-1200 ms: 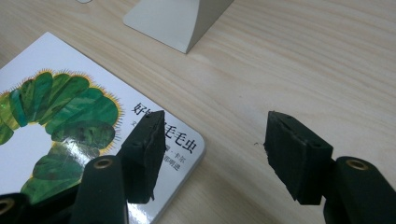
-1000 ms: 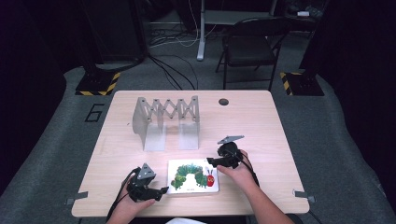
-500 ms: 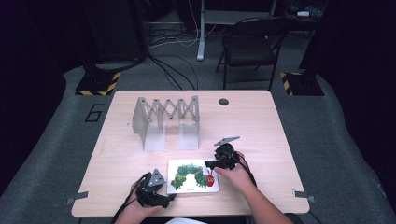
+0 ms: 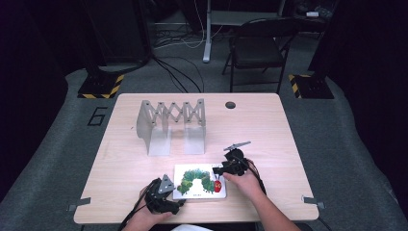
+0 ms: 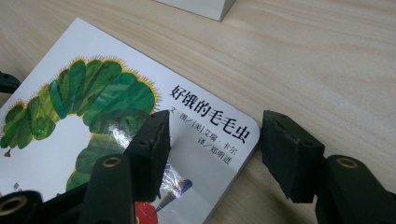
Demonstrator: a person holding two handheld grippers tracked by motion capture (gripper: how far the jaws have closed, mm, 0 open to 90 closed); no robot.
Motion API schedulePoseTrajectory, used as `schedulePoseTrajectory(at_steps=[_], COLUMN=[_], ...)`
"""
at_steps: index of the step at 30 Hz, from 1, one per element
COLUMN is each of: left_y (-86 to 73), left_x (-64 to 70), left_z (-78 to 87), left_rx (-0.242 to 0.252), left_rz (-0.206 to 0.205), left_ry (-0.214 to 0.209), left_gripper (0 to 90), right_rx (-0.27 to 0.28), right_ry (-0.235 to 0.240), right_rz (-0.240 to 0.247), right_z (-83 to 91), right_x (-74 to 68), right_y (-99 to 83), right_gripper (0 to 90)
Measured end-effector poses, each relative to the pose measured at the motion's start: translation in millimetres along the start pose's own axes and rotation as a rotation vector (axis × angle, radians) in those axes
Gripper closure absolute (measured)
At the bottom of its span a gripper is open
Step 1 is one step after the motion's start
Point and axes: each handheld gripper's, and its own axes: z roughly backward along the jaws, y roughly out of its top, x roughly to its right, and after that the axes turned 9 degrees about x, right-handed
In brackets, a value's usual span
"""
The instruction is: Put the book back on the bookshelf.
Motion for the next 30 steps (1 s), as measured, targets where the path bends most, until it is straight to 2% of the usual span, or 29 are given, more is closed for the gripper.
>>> schedulePoseTrajectory(at_steps=[2, 6, 7, 9, 14, 18, 21, 26, 30], left_y=[-0.6, -1.2, -1.6, -1.2, -0.2, -0.1, -0.1, -0.3, -1.1], left_x=[2.0, 6.3, 8.9, 9.3, 10.3, 10.5, 10.2, 10.9, 11.8], left_z=[-1.2, -0.6, -1.7, -2.3, -3.0, -3.3, -3.2, -3.8, -5.5], left_rx=[0.013, 0.012, 0.021, 0.018, 0.004, 0.004, 0.004, 0.003, 0.020], left_rz=[0.010, 0.017, 0.030, 0.020, 0.020, 0.022, 0.024, 0.025, 0.037], left_ry=[0.016, 0.021, 0.032, 0.043, 0.039, 0.041, 0.031, 0.039, 0.038], left_gripper=[20.2, 19.6, 18.8, 17.2, 14.2, 13.9, 13.6, 12.3, 11.2], right_rx=[0.004, 0.006, 0.007, 0.010, 0.004, 0.006, 0.010, 0.015, 0.022], right_ry=[0.001, -0.008, -0.008, -0.004, -0.004, -0.010, -0.010, -0.010, -0.006], right_rz=[-0.030, -0.040, -0.043, -0.050, -0.080, -0.057, -0.055, -0.052, -0.048], right_z=[1.3, 1.9, 2.0, 2.2, 2.8, 3.3, 4.6, 7.1, 9.2], right_x=[1.2, -0.2, -0.2, 0.8, 0.8, 0.0, -1.1, -2.0, -2.8], right_y=[-0.6, -1.4, -1.5, -1.6, -0.8, 0.0, 0.3, 1.1, 1.5], right_gripper=[43.5, 42.6, 42.4, 42.4, 43.2, 43.2, 43.3, 44.0, 44.0])
